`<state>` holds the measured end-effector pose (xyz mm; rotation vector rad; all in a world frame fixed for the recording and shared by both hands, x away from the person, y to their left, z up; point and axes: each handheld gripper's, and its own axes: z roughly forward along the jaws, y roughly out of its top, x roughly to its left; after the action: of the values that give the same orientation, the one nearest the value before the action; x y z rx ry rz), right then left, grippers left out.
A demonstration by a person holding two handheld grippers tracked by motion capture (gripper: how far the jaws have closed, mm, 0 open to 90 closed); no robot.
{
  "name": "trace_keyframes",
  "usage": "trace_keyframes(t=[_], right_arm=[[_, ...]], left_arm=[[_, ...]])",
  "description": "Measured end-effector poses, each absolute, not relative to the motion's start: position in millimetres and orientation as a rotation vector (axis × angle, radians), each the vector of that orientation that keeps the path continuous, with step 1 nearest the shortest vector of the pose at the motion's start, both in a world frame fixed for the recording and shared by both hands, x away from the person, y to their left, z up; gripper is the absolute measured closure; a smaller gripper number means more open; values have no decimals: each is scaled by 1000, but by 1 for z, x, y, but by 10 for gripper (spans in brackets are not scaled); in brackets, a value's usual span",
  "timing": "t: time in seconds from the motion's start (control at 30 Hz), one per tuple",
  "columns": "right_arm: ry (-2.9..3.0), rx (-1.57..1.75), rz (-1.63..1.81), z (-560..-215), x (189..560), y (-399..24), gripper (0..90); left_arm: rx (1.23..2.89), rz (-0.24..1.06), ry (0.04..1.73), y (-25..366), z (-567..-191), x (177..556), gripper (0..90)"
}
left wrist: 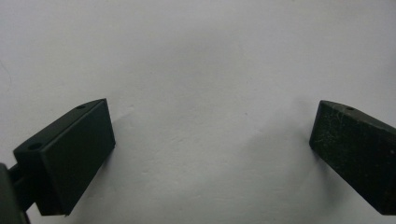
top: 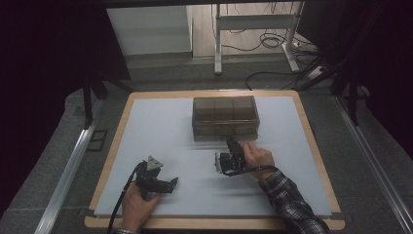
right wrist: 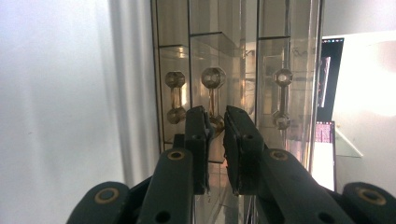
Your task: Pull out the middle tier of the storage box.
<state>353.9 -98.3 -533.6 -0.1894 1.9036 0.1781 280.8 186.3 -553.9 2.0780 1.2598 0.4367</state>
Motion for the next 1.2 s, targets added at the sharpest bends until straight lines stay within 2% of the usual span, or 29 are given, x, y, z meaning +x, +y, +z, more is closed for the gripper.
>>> trace_keyframes(t=[0.53,1.2], right_arm=[[1934,-175,212,-530,352,-101,758],[2050,-108,348,-509,355,-107,706]], left_arm=[[2078,436,1260,186,-554,281,0],[2079,436,1259,186,-554,281,0]])
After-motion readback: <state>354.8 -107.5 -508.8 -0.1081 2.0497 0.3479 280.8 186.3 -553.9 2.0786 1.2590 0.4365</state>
